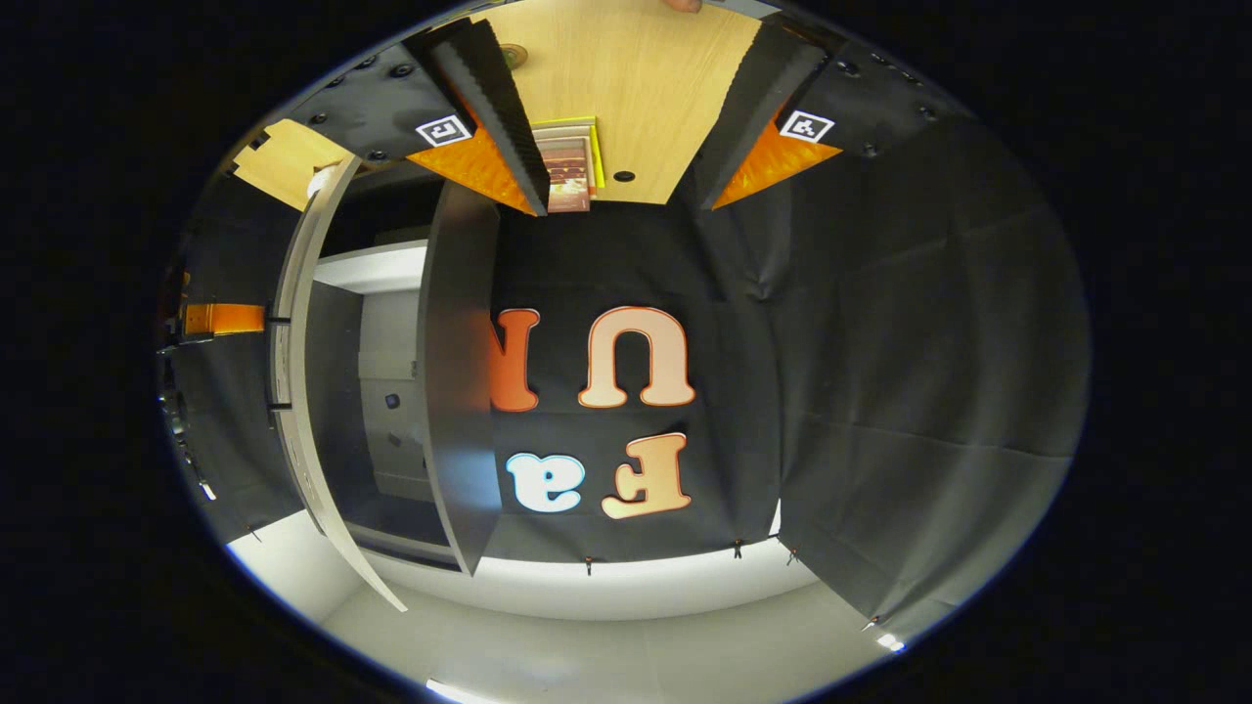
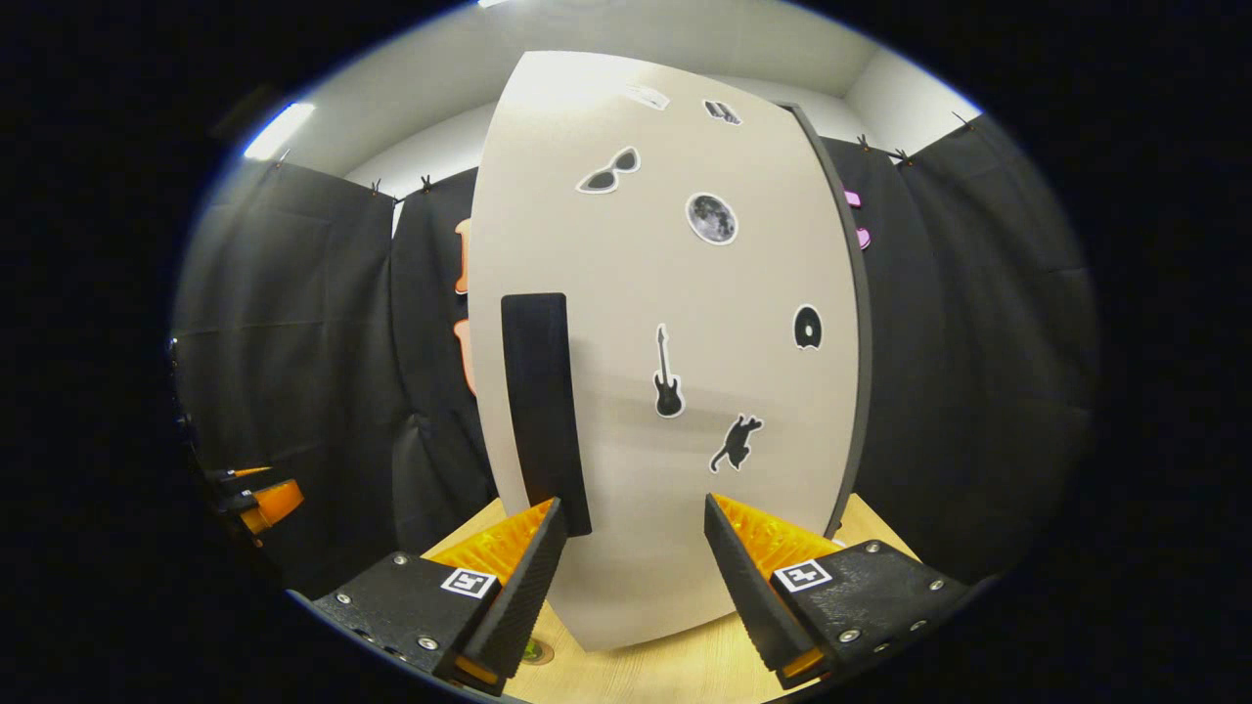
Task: Open the cabinet door with the right hand, grasp the bottle in the cabinet with the left hand and place it on the coaster, then close the cabinet door with the right hand.
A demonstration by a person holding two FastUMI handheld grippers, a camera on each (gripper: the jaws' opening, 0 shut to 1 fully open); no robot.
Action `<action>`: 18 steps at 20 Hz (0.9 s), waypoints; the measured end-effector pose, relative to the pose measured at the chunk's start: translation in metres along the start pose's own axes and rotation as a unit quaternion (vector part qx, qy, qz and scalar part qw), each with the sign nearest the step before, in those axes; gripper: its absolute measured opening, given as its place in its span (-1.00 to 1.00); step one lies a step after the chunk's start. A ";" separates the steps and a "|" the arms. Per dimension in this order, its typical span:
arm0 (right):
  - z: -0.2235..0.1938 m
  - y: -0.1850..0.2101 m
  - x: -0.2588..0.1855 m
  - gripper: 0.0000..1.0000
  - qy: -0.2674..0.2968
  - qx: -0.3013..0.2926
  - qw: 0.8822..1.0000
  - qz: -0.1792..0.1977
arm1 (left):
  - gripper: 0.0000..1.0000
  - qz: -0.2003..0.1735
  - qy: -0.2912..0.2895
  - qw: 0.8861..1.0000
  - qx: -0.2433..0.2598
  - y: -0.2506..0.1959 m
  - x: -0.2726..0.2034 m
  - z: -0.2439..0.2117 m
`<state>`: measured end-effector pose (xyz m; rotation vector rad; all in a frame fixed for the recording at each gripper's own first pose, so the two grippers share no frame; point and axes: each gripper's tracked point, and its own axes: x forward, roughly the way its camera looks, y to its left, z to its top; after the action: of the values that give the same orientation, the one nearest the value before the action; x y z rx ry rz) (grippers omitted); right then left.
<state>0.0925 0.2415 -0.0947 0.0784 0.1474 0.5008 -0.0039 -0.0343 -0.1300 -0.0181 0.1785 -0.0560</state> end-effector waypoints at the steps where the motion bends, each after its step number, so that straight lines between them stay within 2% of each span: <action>1: 0.002 0.008 0.008 0.76 0.000 -0.004 1.000 -0.001 | 0.96 0.004 -0.001 1.000 0.001 0.006 0.003 0.001; 10: 0.009 0.030 0.050 0.75 0.002 0.016 1.000 -0.009 | 0.96 0.011 -0.004 1.000 0.004 0.027 0.036 0.008; 18: 0.012 0.031 0.077 0.76 -0.003 0.010 1.000 -0.024 | 0.96 0.009 0.001 1.000 0.008 0.033 0.061 0.017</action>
<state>0.1460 0.3057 -0.0888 0.0963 0.1491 0.4518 0.0607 -0.0047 -0.1246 0.0000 0.1802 -0.0404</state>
